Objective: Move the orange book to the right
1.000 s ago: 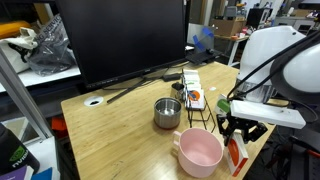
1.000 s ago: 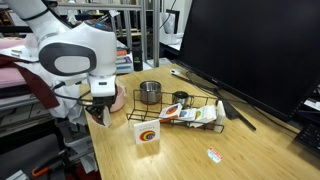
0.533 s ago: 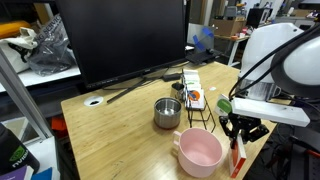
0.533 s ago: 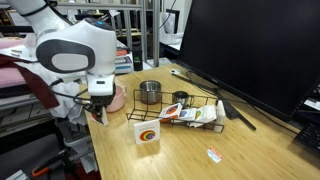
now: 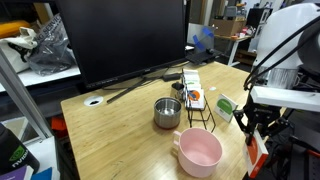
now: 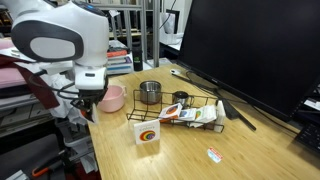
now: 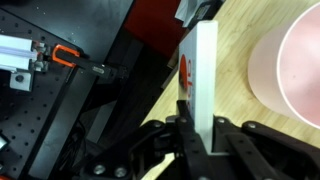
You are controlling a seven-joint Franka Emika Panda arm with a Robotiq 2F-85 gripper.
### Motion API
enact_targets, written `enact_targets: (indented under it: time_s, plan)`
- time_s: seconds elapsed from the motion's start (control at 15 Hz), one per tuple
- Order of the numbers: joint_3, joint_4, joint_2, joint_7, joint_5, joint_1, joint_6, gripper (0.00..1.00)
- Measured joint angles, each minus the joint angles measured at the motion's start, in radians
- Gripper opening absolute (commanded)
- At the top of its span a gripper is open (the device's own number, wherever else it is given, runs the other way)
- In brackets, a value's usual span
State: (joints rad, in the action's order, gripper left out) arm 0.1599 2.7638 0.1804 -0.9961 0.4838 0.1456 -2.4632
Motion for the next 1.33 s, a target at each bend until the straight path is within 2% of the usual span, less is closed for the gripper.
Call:
enact_targets:
  time_s: [0.33,0.53,0.8,1.33]
  plan:
    - [-0.056,0.009,0.163,0.046,0.006,-0.01,0.004,0.04]
    - [-0.096,0.007,0.255,0.045,0.005,-0.045,0.007,0.04]
    - [-0.144,0.01,0.347,0.032,-0.002,-0.136,0.046,0.04]
    - [-0.213,0.011,0.416,-0.111,-0.098,-0.386,0.149,0.04]
